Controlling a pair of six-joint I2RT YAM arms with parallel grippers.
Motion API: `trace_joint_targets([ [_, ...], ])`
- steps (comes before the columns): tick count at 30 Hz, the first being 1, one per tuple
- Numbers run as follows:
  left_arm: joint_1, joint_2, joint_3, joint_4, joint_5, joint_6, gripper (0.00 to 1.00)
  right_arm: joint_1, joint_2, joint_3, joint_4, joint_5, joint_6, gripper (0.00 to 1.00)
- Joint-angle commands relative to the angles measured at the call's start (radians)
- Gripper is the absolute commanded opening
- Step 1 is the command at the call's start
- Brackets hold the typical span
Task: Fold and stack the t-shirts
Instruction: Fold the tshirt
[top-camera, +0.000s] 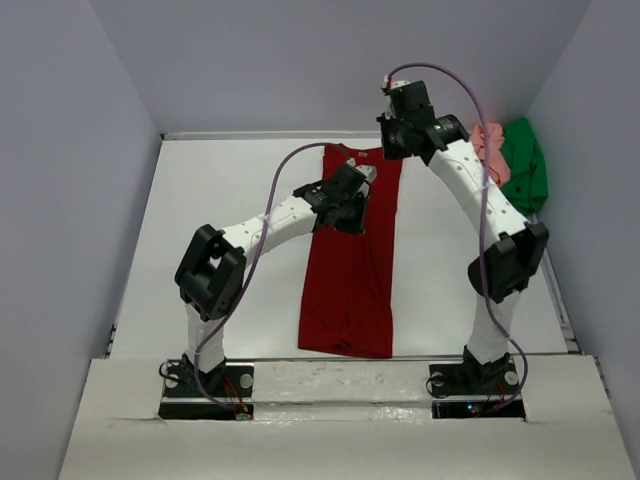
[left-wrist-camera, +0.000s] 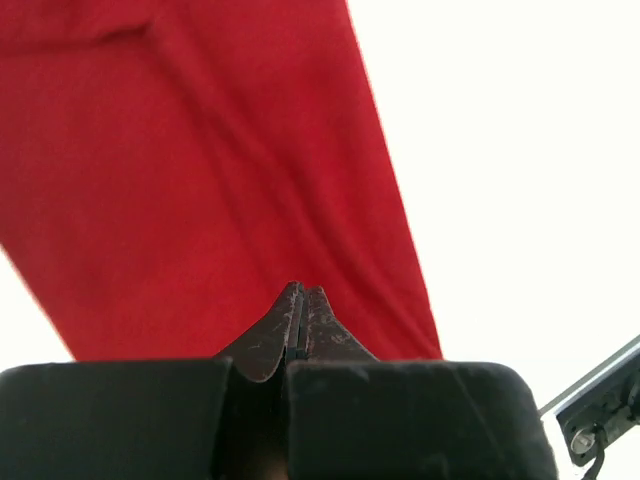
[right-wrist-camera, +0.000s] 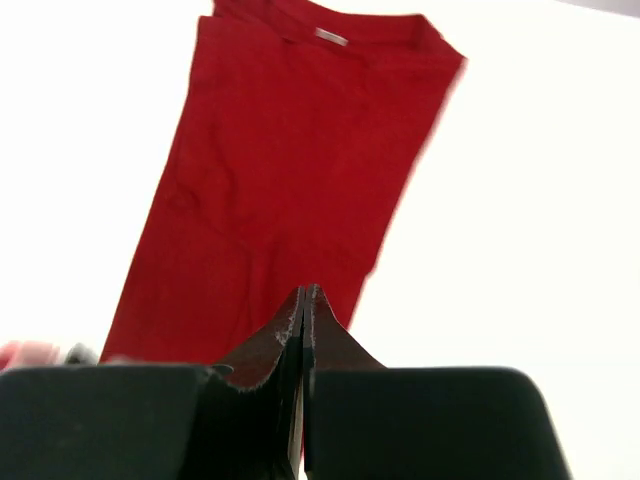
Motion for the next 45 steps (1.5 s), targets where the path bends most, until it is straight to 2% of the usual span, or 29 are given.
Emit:
trace_joint_targets([
  [1,0.009,0.050,0.045,-0.001,0.145,0.057,0.00,-0.004,-0.215,-0.190,-0.054,0.126,0.098,0.00],
  [6,0.009,0.127,0.062,-0.017,0.165,0.029,0.00,0.006,-0.462,-0.382,-0.082,0.166,0.154,0.00],
  [11,0.009,0.171,0.062,-0.021,0.159,0.026,0.00,0.015,-0.616,-0.479,-0.105,0.174,0.177,0.00],
  [14,0.009,0.212,0.070,-0.032,0.160,0.018,0.00,0.015,-0.653,-0.491,-0.140,0.194,0.184,0.00],
  [29,0.032,0.439,0.243,-0.123,0.137,0.017,0.00,0.025,-0.719,-0.525,-0.157,0.135,0.189,0.00],
  [45,0.177,0.591,0.513,-0.215,0.189,0.035,0.00,0.025,-0.702,-0.603,-0.156,0.134,0.180,0.00],
])
